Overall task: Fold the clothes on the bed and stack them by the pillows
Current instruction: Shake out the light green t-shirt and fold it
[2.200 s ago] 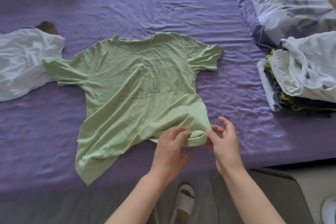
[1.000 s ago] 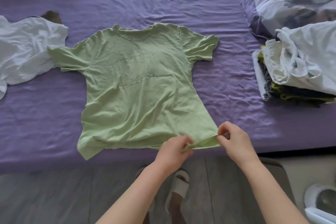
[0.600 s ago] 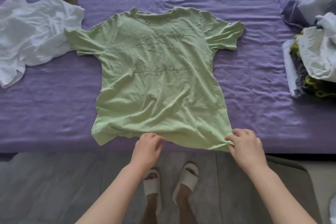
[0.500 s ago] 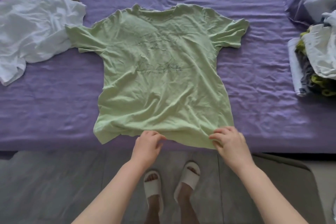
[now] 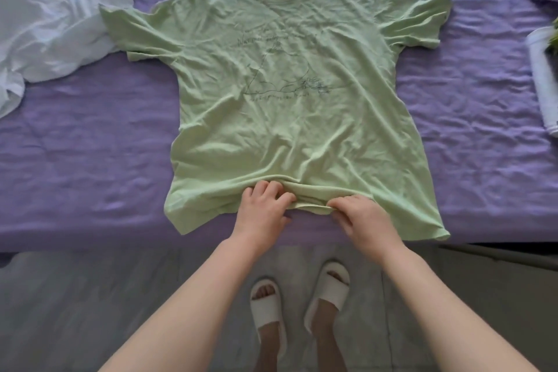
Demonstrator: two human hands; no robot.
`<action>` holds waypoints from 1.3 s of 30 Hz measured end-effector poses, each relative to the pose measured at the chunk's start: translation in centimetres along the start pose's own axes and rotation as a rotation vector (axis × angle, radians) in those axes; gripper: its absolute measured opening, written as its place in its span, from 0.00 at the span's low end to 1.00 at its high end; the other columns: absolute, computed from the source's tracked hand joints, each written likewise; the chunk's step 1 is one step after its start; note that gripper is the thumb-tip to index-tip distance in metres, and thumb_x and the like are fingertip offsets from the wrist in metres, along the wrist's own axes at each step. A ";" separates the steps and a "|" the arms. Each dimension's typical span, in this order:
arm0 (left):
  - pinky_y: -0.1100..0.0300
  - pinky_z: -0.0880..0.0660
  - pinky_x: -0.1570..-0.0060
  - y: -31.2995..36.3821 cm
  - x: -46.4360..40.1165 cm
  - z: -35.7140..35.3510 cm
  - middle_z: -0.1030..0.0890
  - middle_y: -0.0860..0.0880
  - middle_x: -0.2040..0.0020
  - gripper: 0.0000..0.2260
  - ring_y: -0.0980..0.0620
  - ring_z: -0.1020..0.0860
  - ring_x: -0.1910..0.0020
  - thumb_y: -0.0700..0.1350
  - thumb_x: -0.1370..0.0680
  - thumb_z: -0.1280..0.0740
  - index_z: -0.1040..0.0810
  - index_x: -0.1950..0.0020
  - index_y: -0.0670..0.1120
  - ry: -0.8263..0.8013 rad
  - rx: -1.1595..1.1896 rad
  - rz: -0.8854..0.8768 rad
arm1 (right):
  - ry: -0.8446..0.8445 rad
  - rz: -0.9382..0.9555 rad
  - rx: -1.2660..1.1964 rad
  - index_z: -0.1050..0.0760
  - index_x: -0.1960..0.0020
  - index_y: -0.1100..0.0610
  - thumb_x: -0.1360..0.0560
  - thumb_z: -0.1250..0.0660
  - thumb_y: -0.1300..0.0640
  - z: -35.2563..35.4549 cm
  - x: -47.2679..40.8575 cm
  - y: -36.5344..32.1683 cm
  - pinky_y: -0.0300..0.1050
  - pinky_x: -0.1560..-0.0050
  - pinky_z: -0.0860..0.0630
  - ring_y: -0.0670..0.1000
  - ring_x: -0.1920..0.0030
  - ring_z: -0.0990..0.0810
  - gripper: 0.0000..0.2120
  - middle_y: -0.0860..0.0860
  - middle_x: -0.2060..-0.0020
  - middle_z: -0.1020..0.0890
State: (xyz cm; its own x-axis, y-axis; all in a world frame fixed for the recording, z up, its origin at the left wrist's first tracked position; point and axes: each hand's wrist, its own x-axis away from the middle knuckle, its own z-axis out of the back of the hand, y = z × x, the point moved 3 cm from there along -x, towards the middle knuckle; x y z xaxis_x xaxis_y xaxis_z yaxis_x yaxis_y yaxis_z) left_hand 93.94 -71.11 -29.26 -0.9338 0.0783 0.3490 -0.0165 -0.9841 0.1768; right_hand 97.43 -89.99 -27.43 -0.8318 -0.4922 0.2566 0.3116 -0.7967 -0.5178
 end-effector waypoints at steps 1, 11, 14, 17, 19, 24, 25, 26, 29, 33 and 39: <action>0.55 0.39 0.45 0.2 0.2 0.3 0.28 0.52 0.38 0.17 0.48 0.34 0.36 0.53 0.26 0.35 0.27 0.37 0.55 0.028 0.014 -0.014 | -0.046 -0.036 -0.094 0.20 0.47 0.57 0.25 0.33 0.61 0.3 0.0 0.2 0.47 0.49 0.27 0.53 0.52 0.21 0.08 0.51 0.54 0.17; 0.51 0.29 0.55 -1.4 2.1 3.8 0.22 0.48 0.60 0.13 0.46 0.24 0.57 0.54 0.23 0.35 0.19 0.55 0.45 -0.014 0.435 -0.051 | -0.129 -0.096 -0.068 0.20 0.51 0.54 0.22 0.36 0.52 2.6 1.2 0.8 0.43 0.54 0.31 0.51 0.54 0.21 0.08 0.48 0.58 0.20; 0.51 0.30 0.61 -3.2 3.0 3.5 0.23 0.48 0.66 0.20 0.48 0.25 0.63 0.59 0.22 0.38 0.22 0.61 0.45 -0.212 0.556 0.059 | -0.258 -0.085 0.364 0.21 0.51 0.48 0.22 0.41 0.43 1.6 1.3 0.3 0.45 0.53 0.34 0.51 0.49 0.24 0.13 0.47 0.55 0.21; 0.54 0.30 0.55 -6.6 4.6 3.6 0.21 0.48 0.61 0.09 0.46 0.24 0.57 0.48 0.23 0.33 0.19 0.57 0.44 0.111 0.626 0.234 | -0.190 -0.022 0.324 0.23 0.44 0.47 0.25 0.36 0.46 0.4 0.9 -2.0 0.45 0.50 0.34 0.52 0.45 0.26 0.11 0.47 0.50 0.23; 0.54 0.32 0.47 -9.2 6.1 3.5 0.21 0.44 0.51 0.08 0.42 0.25 0.49 0.41 0.25 0.30 0.19 0.47 0.43 0.346 0.525 0.449 | -0.133 0.055 0.226 0.23 0.43 0.52 0.30 0.28 0.54 -0.6 0.2 -4.2 0.47 0.49 0.29 0.55 0.46 0.24 0.16 0.50 0.49 0.21; 0.51 0.33 0.36 -13.9 7.5 1.4 0.27 0.41 0.37 0.29 0.42 0.29 0.37 0.46 0.26 0.28 0.34 0.29 0.40 0.260 0.895 0.881 | -0.080 0.193 0.254 0.19 0.52 0.57 0.41 0.21 0.60 -3.5 -1.6 -7.9 0.51 0.56 0.23 0.58 0.52 0.19 0.18 0.55 0.53 0.18; 0.50 0.31 0.36 -14.2 7.4 1.2 0.26 0.41 0.37 0.29 0.43 0.27 0.37 0.45 0.27 0.27 0.34 0.30 0.40 0.218 1.070 0.915 | -0.045 0.191 0.258 0.19 0.57 0.57 0.40 0.21 0.61 -3.7 -1.8 -7.9 0.49 0.58 0.25 0.58 0.55 0.19 0.13 0.53 0.57 0.18; 0.48 0.28 0.38 -14.4 7.3 1.2 0.23 0.42 0.39 0.25 0.43 0.24 0.40 0.44 0.27 0.27 0.29 0.34 0.39 0.184 1.213 0.929 | -0.022 0.173 0.226 0.20 0.60 0.58 0.38 0.22 0.63 -3.7 -2.0 -7.7 0.49 0.60 0.26 0.58 0.57 0.20 0.09 0.53 0.59 0.18; 0.52 0.24 0.57 -14.2 7.4 2.0 0.18 0.43 0.55 0.06 0.45 0.20 0.56 0.41 0.28 0.27 0.20 0.55 0.41 0.148 1.393 0.821 | -0.052 0.112 -0.010 0.22 0.57 0.61 0.29 0.30 0.65 -3.3 -2.1 -7.0 0.51 0.55 0.25 0.59 0.54 0.23 0.03 0.54 0.56 0.19; 0.58 0.26 0.68 -13.8 7.5 3.5 0.19 0.41 0.54 0.06 0.46 0.21 0.59 0.35 0.25 0.35 0.23 0.49 0.38 0.146 1.790 0.721 | -0.095 0.081 -0.061 0.25 0.51 0.61 0.27 0.32 0.64 -2.8 -1.7 -6.9 0.45 0.43 0.29 0.55 0.46 0.25 0.05 0.53 0.48 0.22; 0.59 0.21 0.65 -12.8 7.6 4.6 0.16 0.42 0.52 0.11 0.48 0.17 0.60 0.35 0.26 0.32 0.23 0.43 0.38 -0.124 1.841 0.645 | -0.032 0.044 -0.090 0.23 0.46 0.59 0.27 0.31 0.63 -3.4 -2.5 -8.9 0.41 0.42 0.32 0.54 0.43 0.26 0.10 0.53 0.46 0.23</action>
State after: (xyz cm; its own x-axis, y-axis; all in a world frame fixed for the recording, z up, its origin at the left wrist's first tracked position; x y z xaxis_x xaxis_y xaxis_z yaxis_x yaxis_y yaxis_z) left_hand 88.68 -57.15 -24.63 -0.6190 -0.0766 0.7816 0.6701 0.4676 0.5765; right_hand 95.15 -80.45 -26.26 -0.8028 -0.5382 0.2567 0.3040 -0.7398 -0.6002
